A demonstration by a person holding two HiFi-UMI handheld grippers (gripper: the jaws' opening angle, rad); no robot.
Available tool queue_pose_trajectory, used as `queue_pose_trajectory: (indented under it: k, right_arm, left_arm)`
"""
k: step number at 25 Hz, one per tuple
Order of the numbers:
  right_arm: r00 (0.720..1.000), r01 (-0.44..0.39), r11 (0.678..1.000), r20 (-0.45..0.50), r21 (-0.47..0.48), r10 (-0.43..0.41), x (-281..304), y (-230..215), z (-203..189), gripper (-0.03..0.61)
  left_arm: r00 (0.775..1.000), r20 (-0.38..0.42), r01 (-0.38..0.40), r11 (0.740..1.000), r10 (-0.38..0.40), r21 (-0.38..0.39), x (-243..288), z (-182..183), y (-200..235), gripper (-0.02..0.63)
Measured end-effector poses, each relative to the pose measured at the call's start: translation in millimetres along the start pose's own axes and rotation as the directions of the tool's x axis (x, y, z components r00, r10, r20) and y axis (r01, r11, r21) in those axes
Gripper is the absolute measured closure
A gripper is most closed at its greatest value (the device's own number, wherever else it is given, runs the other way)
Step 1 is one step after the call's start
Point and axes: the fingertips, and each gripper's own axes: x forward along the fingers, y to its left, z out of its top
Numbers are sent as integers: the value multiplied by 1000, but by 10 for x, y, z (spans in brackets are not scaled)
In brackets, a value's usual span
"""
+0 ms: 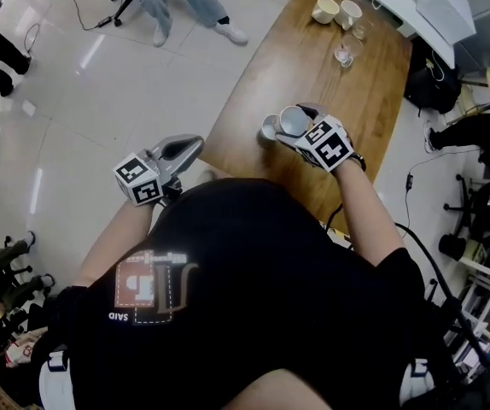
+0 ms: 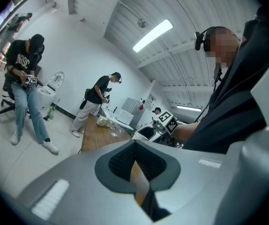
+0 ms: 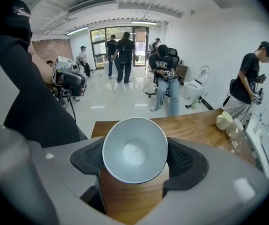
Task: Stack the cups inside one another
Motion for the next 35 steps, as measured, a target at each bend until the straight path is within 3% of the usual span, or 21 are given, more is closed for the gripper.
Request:
queue_pose_trajectory:
  k: [3,7,11,14,17,20,23,25,31,35]
  right_arm:
    - [998,-30,999,-48,-11,29,272,114,-84,186]
    - [999,-38,999,-8,18,38,422,154,-41,138]
    - [989,-4,994,145,109,-12,-37,30,97,140]
    - [950,34,972,294,234,-103,-583,-191,-40,195]
    - [901,60,916,374,397,-221,-1070,-395,-499,273]
    - [852,42,824,411,566,-325,-1386,-430,-1039,356]
    - [823,45,743,397,668,-407,-1473,-283,-1532,471]
    - [818,50,704,375,708,-436,-1430,-125,-1796,563]
    - [812,-41,606,380,794,-443,-1323,150,-2241,566]
    - [810,-59,596,387,801,-440,-1322,130,-2293,566]
  left_arm:
    - [1000,3,-21,1000,21,-3,-148,-13,50,612]
    - [999,4,-41,999,41,-12,-293,-24,167,612]
    - [1000,-4,-15,1000,15,-6,-289,-3,199,612]
    - [1000,-10,22,1000,-22,5,-146,42,172,612]
    - [996,-28,87,996,-86,29,189,110,64,612]
    - [987,-60,150,988,-148,38,578,186,-116,612]
    - [973,-83,218,975,-214,51,900,181,-286,612]
    - [965,-100,248,968,-242,49,1056,140,-379,612]
    - [947,-148,293,955,-284,38,1336,-21,-603,612]
    - [944,-158,299,953,-290,38,1394,-67,-646,612]
